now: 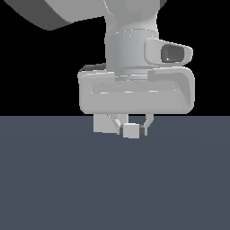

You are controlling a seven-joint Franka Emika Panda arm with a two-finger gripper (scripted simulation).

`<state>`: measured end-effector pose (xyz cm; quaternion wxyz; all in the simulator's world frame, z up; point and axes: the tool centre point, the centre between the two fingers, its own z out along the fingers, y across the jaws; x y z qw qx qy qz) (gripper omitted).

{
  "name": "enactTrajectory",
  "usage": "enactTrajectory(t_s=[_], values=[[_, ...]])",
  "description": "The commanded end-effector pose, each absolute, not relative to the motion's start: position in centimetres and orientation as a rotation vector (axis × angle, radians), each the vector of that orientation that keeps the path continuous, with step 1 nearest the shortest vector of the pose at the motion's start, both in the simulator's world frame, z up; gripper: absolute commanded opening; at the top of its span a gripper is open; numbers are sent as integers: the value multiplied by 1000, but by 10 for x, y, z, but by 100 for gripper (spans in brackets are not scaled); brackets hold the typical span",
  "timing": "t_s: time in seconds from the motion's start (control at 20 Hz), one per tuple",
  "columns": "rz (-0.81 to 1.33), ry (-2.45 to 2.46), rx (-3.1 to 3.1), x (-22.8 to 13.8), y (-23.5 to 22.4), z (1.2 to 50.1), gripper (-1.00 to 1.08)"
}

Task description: Plug the charger into the wall socket.

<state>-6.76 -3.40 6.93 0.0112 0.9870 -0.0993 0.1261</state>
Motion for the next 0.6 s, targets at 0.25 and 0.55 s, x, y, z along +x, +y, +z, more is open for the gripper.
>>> enactTrajectory(t_s=[0.25, 0.55], values=[[391, -387, 3063, -58, 2, 85, -100], [387, -431, 3052, -51, 23, 94, -100]])
